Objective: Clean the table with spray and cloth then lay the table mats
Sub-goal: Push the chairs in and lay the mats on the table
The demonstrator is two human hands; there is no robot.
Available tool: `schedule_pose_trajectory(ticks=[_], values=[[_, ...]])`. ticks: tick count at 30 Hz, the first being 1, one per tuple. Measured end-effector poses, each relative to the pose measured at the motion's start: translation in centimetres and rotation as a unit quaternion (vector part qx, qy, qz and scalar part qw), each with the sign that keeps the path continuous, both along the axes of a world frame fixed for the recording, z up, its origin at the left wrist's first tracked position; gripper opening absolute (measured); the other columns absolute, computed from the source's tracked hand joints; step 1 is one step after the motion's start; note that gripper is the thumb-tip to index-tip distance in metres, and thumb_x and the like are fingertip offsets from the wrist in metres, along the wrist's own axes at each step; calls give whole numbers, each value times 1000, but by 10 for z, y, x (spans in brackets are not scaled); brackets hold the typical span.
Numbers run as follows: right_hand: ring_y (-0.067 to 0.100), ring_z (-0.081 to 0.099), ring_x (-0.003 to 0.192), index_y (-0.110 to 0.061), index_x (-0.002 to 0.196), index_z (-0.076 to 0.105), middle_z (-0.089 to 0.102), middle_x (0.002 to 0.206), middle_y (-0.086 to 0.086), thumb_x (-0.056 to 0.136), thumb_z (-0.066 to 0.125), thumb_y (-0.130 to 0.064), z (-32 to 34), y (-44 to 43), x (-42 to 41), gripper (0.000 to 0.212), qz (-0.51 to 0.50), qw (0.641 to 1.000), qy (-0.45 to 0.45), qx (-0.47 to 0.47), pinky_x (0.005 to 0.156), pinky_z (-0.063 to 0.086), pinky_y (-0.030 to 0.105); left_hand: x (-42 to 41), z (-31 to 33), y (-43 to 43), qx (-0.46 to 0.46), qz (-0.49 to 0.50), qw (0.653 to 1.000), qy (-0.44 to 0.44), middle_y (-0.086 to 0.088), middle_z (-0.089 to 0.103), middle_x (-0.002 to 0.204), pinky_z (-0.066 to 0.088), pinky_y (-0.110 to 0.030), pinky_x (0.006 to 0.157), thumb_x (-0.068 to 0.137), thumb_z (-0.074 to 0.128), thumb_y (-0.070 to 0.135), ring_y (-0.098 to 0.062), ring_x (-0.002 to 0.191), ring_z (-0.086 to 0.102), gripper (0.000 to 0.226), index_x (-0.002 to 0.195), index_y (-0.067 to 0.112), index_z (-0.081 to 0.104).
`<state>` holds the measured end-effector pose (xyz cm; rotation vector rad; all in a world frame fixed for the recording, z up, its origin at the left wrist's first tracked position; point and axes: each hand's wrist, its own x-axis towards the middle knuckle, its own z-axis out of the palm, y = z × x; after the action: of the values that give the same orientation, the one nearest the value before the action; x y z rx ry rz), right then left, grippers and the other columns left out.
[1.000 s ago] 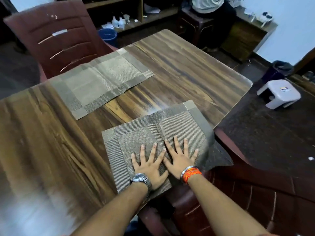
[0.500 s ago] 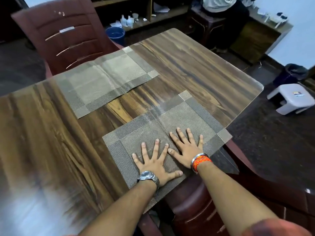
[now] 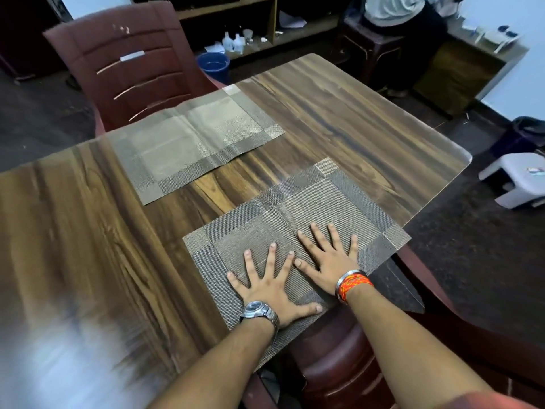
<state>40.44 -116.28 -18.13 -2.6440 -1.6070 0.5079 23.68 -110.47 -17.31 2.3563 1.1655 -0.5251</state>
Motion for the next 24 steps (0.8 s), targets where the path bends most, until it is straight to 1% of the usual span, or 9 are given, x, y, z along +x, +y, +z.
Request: schedule_pose_trajectory(ticks=[5,11,15,24], values=[[19,-21,144,-64,137,-12,-15,155,-25,81,14,-82,1,0,2,64,17,1000,0,1,107,-16,64,-4,1,-6,-6,13,1000,3,16,-48,153,-16,-83,99,38,37,109,-44,135,-49,136,145,57,-30],[17,-19,145,-65,137,-9,-14,155,-26,81,15,-83,0,1,3,64,17,1000,1,9,107,-18,62,-2,2,-8,-9,16,1000,7,14,-50,152,-16,-83,98,31,42,108,-45,133,-51,146,145,55,-32],[17,-18,145,-65,136,-10,-14,155,-26,80,14,-83,0,5,6,64,21,1000,1,7,108,-17,62,0,3,-6,-12,18,1000,8,13,-51,152,-16,-84,98,32,44,107,-45,133,-51,146,145,55,-32],[18,-17,145,-65,136,-13,-15,155,-26,79,13,-84,-2,13,7,65,41,999,-7,10,107,-18,63,-4,1,-5,-11,38,999,10,14,-53,150,-19,-83,98,30,37,110,-43,134,-51,144,144,56,-33]])
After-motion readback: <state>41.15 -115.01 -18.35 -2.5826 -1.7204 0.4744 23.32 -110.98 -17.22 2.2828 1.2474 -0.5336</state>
